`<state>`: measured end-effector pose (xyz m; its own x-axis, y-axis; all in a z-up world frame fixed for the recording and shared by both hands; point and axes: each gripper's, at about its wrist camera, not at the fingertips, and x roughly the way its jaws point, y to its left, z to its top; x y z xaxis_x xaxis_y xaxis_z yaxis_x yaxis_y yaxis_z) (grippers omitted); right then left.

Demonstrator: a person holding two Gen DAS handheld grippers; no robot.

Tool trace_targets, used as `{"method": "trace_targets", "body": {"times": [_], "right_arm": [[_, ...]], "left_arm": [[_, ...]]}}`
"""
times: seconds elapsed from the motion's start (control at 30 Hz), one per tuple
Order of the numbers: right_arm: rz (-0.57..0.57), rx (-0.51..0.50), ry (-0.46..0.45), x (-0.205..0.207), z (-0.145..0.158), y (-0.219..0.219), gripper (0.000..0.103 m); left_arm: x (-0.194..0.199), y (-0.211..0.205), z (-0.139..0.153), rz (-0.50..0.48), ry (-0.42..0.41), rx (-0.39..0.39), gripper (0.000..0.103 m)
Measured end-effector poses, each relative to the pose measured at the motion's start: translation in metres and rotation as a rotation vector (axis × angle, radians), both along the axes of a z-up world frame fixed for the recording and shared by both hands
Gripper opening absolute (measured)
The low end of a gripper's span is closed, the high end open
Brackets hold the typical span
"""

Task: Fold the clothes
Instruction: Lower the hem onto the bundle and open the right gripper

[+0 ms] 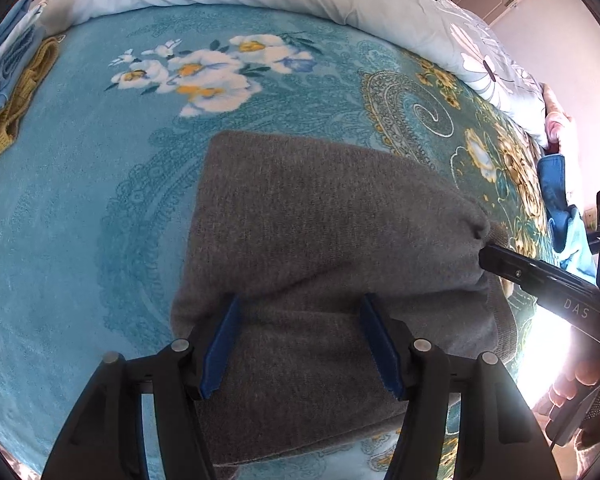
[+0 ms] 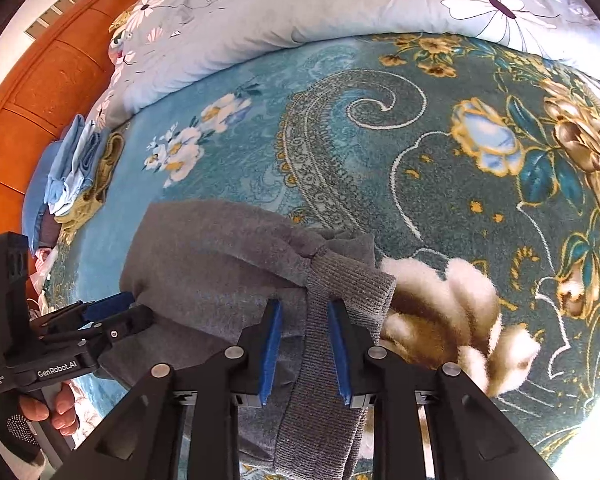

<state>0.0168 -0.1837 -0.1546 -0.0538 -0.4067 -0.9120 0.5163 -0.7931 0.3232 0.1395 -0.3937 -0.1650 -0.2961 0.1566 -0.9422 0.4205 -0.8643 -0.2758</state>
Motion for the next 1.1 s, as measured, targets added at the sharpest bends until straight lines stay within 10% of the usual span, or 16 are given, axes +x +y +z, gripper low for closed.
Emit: {"method": "trace_targets", "body": {"times": [0.5,1.1], "right_arm": [[0.031,-0.050,0.041,0.024,0.036,0.009,0.029],[0.058,-0.022,-0.038,0.075,0.009,0.020,0.029]], "left_arm": [[0.025,0.008,0.047,-0.026,0.055,-0.061,0.063],[0.058,0.011,0.005,-0.017,-0.042,-0.063,0.063]]}}
